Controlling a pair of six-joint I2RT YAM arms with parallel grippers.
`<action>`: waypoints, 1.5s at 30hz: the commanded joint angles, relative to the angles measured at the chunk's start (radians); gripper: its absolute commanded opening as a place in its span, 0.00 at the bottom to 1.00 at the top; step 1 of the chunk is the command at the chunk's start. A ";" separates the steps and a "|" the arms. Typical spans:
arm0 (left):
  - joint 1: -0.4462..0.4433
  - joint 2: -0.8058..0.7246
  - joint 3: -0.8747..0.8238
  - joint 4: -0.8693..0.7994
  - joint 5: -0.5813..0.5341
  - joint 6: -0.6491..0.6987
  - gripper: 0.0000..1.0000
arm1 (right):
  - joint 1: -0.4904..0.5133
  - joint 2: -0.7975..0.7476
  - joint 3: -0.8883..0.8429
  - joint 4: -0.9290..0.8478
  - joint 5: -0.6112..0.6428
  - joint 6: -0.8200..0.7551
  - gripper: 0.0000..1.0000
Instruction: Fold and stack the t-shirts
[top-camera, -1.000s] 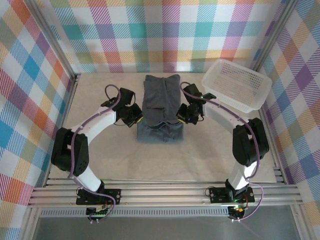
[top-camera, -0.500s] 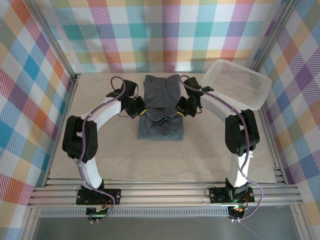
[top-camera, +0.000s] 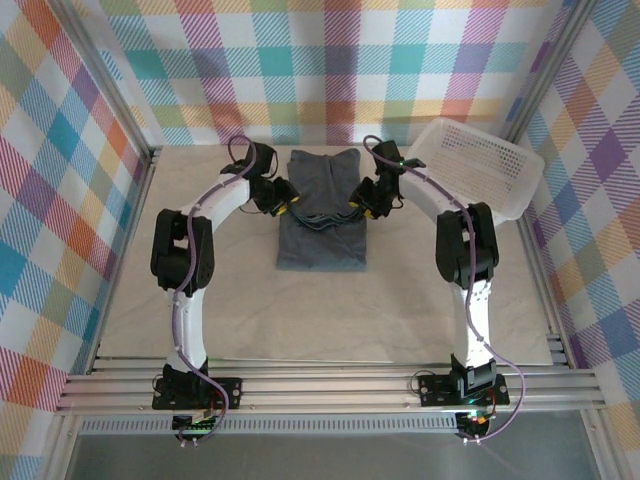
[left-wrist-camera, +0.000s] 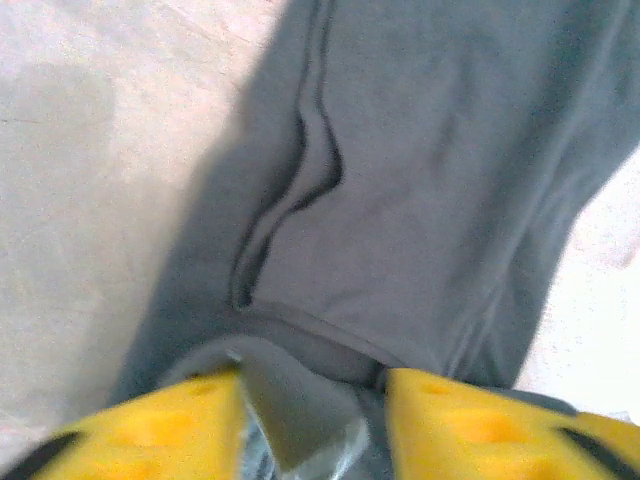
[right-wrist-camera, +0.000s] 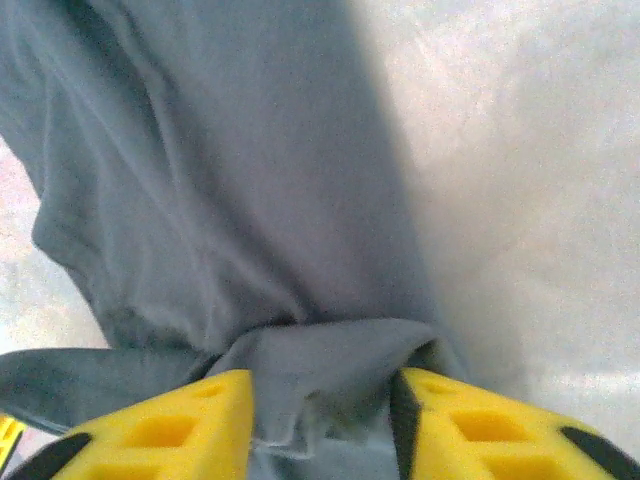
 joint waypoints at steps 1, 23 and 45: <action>0.023 -0.102 -0.034 -0.026 -0.042 0.051 0.65 | -0.016 -0.053 0.014 -0.023 -0.009 -0.100 0.54; -0.115 -0.362 -0.771 0.343 0.047 -0.352 0.57 | 0.117 -0.358 -0.702 0.290 -0.054 0.095 0.58; -0.147 -0.619 -0.878 0.323 -0.018 -0.269 0.00 | 0.148 -0.535 -0.794 0.262 -0.045 0.117 0.00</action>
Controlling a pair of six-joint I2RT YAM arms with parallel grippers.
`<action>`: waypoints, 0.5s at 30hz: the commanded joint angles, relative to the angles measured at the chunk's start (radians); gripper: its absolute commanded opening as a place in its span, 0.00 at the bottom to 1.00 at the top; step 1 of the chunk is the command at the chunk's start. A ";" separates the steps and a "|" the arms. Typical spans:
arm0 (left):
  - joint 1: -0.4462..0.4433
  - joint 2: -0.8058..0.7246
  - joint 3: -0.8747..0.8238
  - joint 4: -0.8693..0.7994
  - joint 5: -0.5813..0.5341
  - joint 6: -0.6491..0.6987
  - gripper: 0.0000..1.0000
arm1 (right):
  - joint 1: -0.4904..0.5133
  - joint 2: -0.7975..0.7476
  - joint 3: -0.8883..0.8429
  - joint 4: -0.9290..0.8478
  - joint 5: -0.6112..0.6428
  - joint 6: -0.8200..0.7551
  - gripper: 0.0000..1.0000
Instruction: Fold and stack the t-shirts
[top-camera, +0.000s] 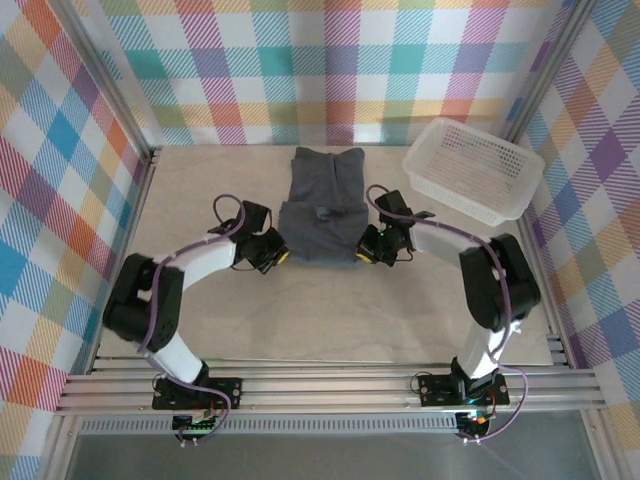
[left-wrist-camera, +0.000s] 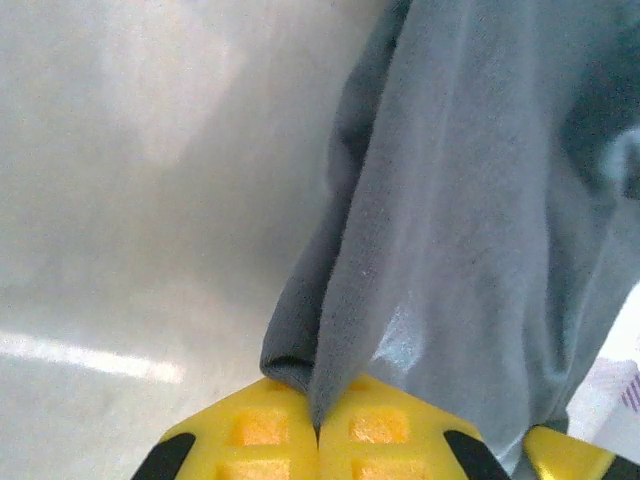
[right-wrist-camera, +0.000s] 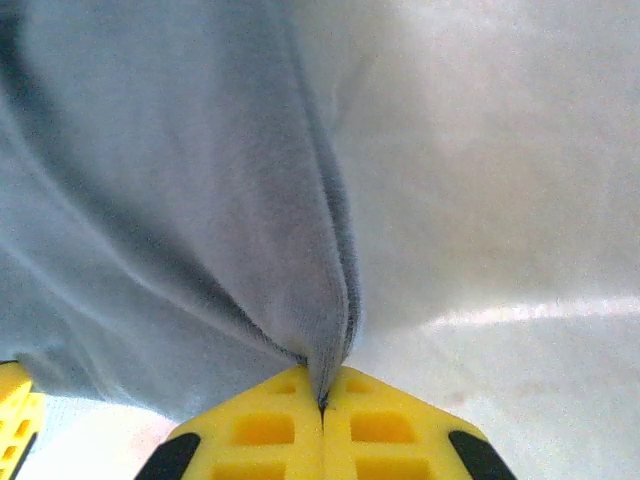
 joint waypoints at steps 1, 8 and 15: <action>-0.042 -0.138 -0.110 0.001 0.014 0.022 0.00 | 0.045 -0.111 -0.088 -0.047 -0.024 -0.010 0.00; -0.216 -0.490 -0.321 -0.094 -0.065 -0.102 0.00 | 0.155 -0.387 -0.329 -0.088 -0.004 0.096 0.00; -0.279 -0.782 -0.283 -0.242 -0.136 -0.175 0.00 | 0.182 -0.613 -0.324 -0.254 0.014 0.211 0.00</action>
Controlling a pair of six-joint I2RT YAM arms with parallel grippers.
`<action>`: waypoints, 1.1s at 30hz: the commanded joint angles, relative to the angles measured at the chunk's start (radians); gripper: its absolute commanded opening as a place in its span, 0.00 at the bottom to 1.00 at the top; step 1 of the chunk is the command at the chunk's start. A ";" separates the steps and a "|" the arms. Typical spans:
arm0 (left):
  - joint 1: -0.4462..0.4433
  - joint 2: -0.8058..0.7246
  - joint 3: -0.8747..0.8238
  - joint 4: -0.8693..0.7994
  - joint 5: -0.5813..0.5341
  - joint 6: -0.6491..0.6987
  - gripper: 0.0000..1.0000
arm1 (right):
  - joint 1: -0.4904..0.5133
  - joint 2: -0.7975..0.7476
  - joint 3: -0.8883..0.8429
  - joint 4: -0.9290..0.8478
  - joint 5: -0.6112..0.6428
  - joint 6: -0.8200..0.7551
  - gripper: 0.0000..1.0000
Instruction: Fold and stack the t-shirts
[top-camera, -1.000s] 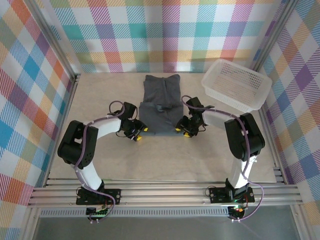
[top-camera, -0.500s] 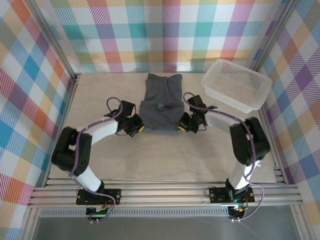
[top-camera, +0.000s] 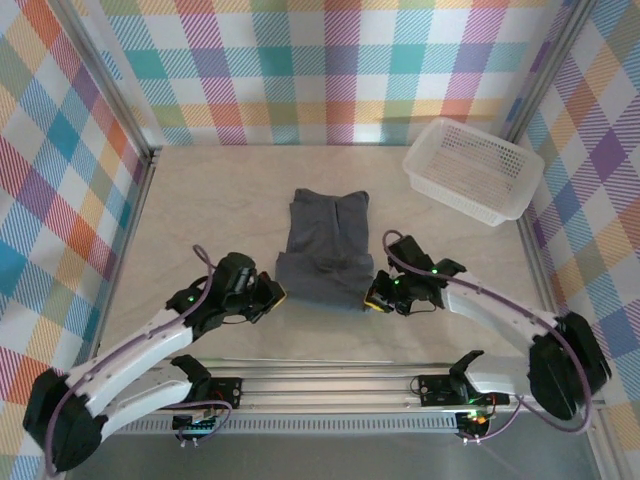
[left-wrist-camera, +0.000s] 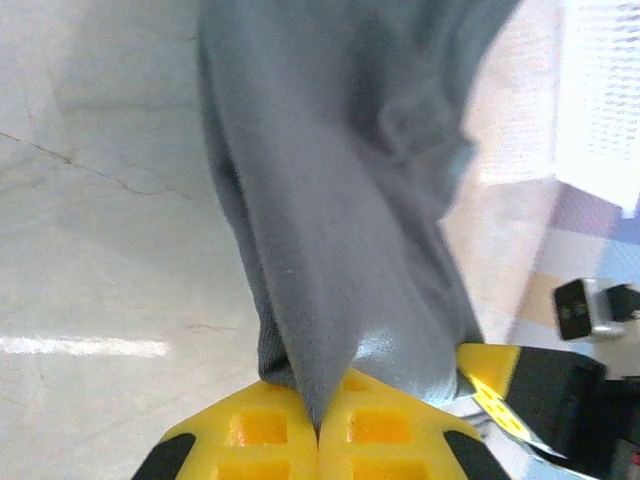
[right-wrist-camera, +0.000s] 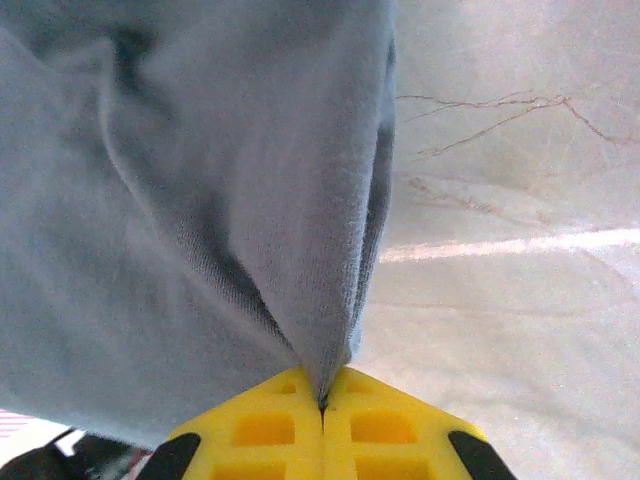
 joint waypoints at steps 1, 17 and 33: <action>-0.009 -0.033 0.076 -0.087 -0.057 -0.041 0.00 | 0.002 -0.058 0.068 -0.129 0.022 0.072 0.00; 0.268 0.512 0.552 -0.143 0.085 0.022 0.00 | -0.252 0.390 0.593 -0.163 -0.089 0.058 0.00; 0.455 1.126 0.995 0.010 0.214 0.205 0.37 | -0.365 0.985 1.135 -0.126 -0.083 -0.030 0.35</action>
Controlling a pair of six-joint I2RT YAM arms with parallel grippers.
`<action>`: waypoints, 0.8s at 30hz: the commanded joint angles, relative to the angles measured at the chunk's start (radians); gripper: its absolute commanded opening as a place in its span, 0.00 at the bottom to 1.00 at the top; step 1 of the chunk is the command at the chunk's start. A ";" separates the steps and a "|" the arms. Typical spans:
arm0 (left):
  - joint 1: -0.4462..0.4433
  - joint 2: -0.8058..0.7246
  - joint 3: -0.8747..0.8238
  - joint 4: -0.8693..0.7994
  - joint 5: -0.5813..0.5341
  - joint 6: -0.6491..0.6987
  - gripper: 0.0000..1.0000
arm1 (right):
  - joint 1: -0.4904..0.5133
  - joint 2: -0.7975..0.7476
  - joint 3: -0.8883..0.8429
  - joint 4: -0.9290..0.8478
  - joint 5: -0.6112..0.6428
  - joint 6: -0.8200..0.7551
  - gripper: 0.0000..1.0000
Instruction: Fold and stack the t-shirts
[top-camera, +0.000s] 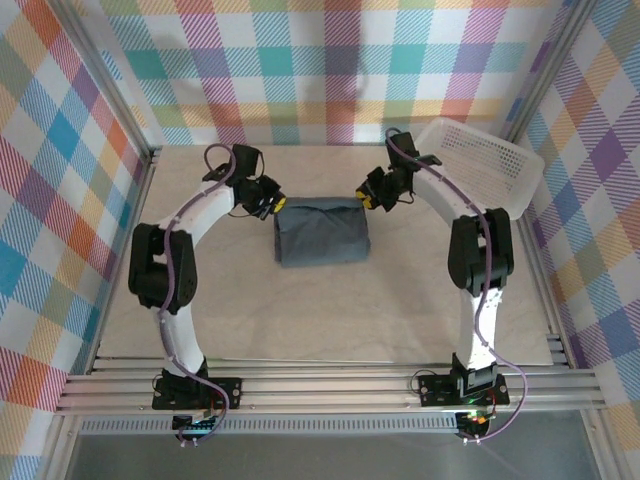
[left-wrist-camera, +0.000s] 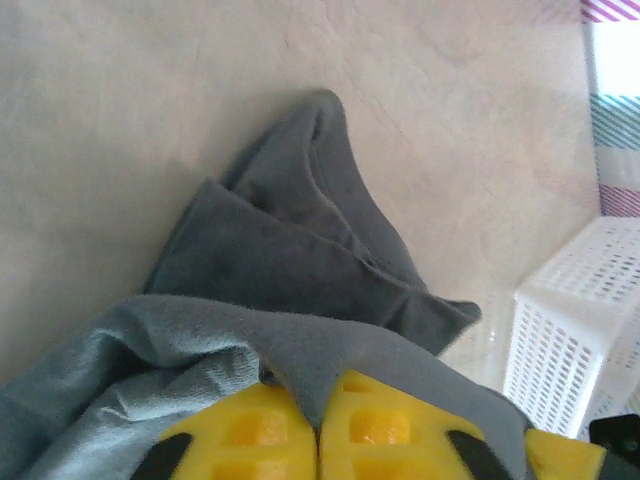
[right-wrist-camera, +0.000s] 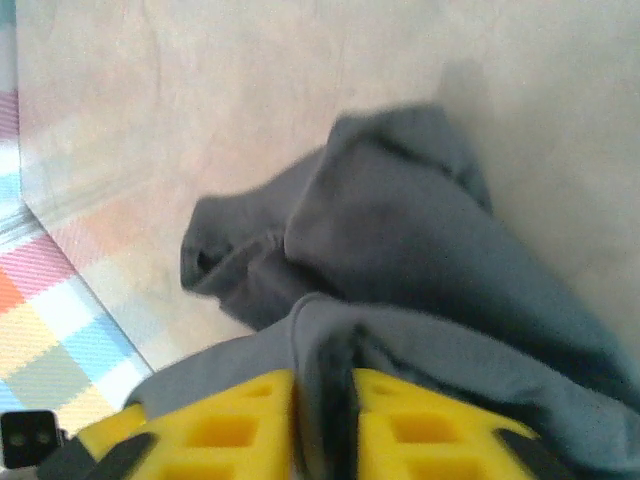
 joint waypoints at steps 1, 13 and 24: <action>0.030 0.017 0.037 0.105 0.062 0.051 0.47 | -0.028 0.054 0.079 -0.033 0.034 -0.075 0.39; -0.156 -0.432 -0.432 0.185 -0.061 -0.122 0.63 | 0.012 -0.407 -0.386 0.185 0.147 -0.258 0.46; -0.477 -0.284 -0.714 0.762 -0.412 -0.860 0.83 | 0.061 -0.805 -0.867 0.407 0.016 -0.203 0.51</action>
